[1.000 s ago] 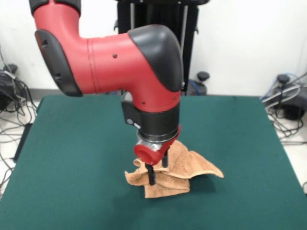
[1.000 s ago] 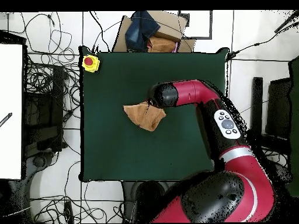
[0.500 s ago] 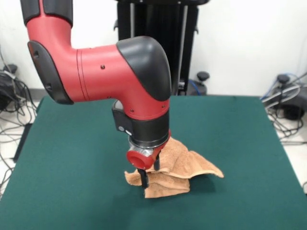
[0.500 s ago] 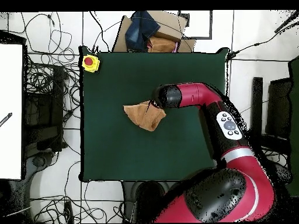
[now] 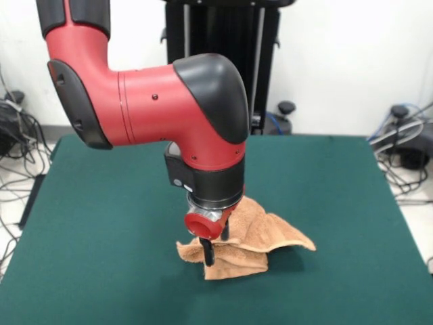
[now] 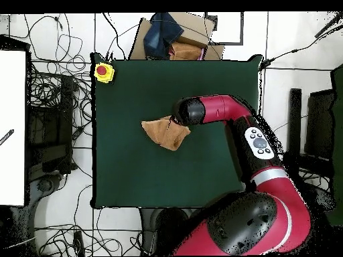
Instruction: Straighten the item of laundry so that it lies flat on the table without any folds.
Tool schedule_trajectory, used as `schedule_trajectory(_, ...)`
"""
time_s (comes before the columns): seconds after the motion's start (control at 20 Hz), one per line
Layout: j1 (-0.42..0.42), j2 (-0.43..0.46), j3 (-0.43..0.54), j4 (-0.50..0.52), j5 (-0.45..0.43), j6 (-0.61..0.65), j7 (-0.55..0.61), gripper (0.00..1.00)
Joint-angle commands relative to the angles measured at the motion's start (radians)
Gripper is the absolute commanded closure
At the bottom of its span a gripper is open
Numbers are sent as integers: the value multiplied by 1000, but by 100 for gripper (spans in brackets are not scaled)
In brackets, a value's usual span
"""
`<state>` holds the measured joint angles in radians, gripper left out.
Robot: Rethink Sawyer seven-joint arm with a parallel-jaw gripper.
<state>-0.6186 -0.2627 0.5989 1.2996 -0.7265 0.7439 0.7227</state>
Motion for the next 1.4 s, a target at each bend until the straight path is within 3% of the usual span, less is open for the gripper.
schedule_trajectory(0.05, 33, 4, -81, 20, -39, 88, -20, 0)
schedule_trajectory(1.4, 86, 39, -135, -24, -28, 163, 4, 0)
